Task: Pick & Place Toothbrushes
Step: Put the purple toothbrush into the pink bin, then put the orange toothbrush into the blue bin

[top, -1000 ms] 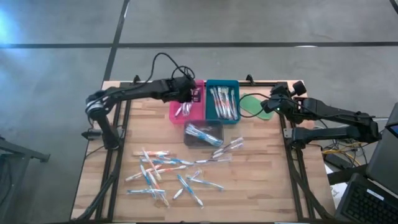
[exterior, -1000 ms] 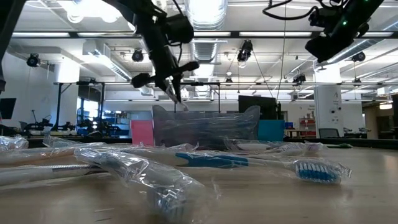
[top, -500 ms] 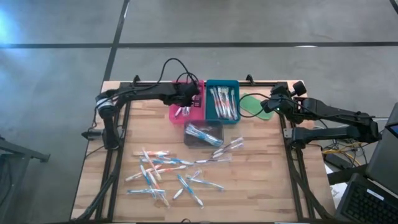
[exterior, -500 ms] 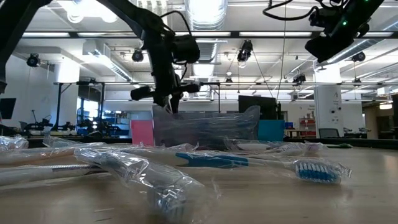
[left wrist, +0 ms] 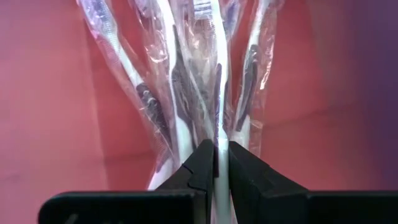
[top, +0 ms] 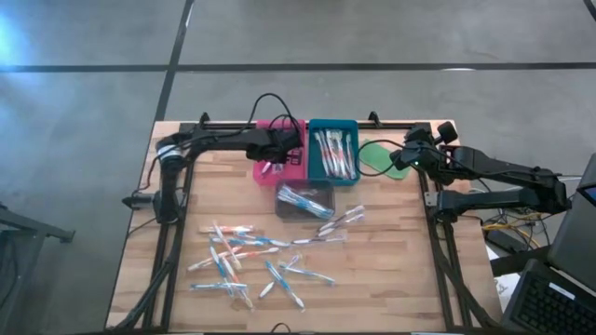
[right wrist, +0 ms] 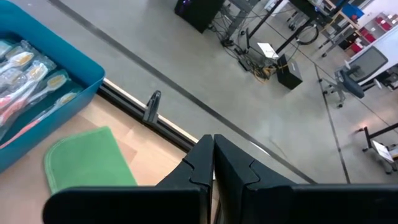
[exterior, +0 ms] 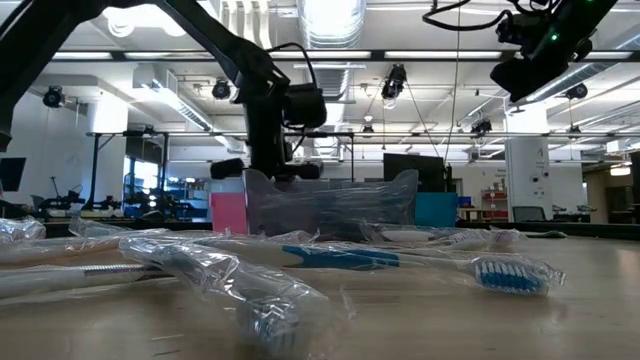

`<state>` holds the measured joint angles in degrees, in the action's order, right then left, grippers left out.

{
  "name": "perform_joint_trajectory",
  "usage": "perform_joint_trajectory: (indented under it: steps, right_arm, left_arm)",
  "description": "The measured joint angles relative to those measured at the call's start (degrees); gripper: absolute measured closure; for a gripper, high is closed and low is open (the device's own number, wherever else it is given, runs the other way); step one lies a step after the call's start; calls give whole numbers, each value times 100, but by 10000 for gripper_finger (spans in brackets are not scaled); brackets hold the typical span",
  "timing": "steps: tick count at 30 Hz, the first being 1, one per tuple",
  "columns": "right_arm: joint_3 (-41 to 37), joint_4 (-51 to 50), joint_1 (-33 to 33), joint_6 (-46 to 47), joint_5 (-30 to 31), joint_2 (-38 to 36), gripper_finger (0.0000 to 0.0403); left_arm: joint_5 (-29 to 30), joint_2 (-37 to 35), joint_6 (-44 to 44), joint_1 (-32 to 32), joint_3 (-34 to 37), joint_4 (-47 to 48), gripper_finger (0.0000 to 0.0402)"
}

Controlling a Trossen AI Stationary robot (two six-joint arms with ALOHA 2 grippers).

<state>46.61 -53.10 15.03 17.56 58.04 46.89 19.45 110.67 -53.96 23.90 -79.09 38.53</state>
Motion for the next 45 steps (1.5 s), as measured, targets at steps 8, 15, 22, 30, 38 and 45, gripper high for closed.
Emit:
perform_joint_trajectory:
  steps: [8,15,22,30,38,45]
  right_arm:
    - [0,2,0,-16,-2,0,394]
    - [0,4,0,0,-2,0,394]
    - [0,4,2,0,-6,0,394]
    - [0,4,2,0,-20,4,394]
    - [-1,2,2,-2,-138,4,394]
    - [-1,4,0,0,-150,4,394]
  left_arm:
    - [10,140,27,0,0,-49,345]
    - [-67,81,200,0,4,-38,297]
    - [-69,73,505,4,-94,-43,226]
    - [-162,-144,1150,66,-401,39,184]
    - [-242,-495,1404,116,-952,1118,186]
    - [-628,-1097,1825,101,-1198,1524,188]
